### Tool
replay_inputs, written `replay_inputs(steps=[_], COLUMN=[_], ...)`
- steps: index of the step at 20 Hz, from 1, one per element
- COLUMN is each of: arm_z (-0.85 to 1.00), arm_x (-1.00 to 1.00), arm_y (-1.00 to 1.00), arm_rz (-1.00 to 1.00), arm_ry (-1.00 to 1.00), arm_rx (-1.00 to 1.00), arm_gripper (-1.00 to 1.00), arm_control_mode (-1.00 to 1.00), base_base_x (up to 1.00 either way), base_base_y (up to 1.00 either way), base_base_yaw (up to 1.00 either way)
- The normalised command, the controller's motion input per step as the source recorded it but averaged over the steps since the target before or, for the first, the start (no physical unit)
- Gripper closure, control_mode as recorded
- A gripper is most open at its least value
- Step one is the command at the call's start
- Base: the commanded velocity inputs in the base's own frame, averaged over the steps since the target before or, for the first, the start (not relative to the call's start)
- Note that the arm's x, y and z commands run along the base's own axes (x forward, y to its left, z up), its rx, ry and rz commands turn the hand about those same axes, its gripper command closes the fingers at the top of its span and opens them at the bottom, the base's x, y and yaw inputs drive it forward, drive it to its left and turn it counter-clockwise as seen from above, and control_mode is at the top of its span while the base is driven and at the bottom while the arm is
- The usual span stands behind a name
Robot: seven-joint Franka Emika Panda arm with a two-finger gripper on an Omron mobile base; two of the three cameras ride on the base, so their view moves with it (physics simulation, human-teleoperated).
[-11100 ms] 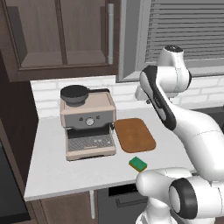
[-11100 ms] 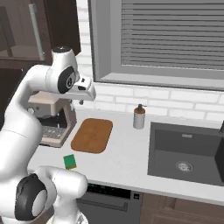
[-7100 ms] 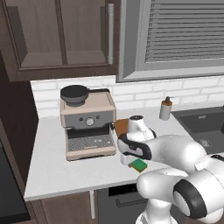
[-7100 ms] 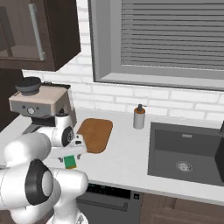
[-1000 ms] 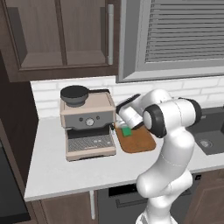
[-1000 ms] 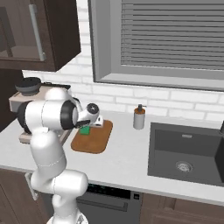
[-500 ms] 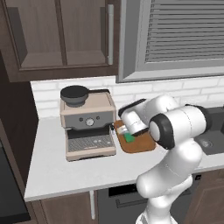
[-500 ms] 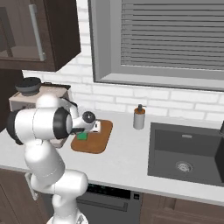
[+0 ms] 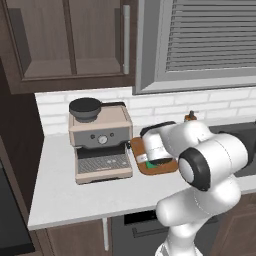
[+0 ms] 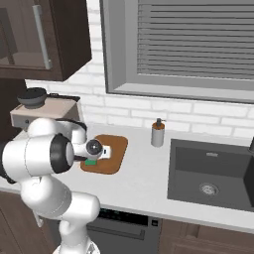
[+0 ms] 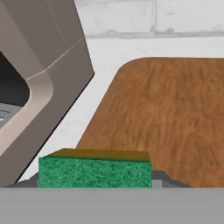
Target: Pick up the sponge from the counter and clean the cutting board by briefly scrubbing or pressing down on the cutting board. Once finished, release the sponge.
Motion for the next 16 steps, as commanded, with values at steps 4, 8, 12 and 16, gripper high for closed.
replay_inputs(steps=[4, 8, 12, 16], arm_z=[-0.35, -0.24, -0.21, -0.20], arm_x=[-0.05, 0.00, 0.00, 0.00], arm_y=[-0.34, -0.46, -0.51, -0.54], arm_rz=[0.00, -0.01, -0.01, -0.01], arm_ry=[-0.06, -0.07, -0.11, -0.11], arm_rx=[-0.09, -0.13, -0.13, -0.10], arm_gripper=[1.00, 1.00, 1.00, 1.00], arm_control_mode=[-1.00, -1.00, -1.00, -1.00], base_base_x=[0.00, 0.00, 0.00, 0.00], base_base_y=[0.00, 0.00, 0.00, 0.00], base_base_yaw=[0.00, 0.00, 0.00, 0.00])
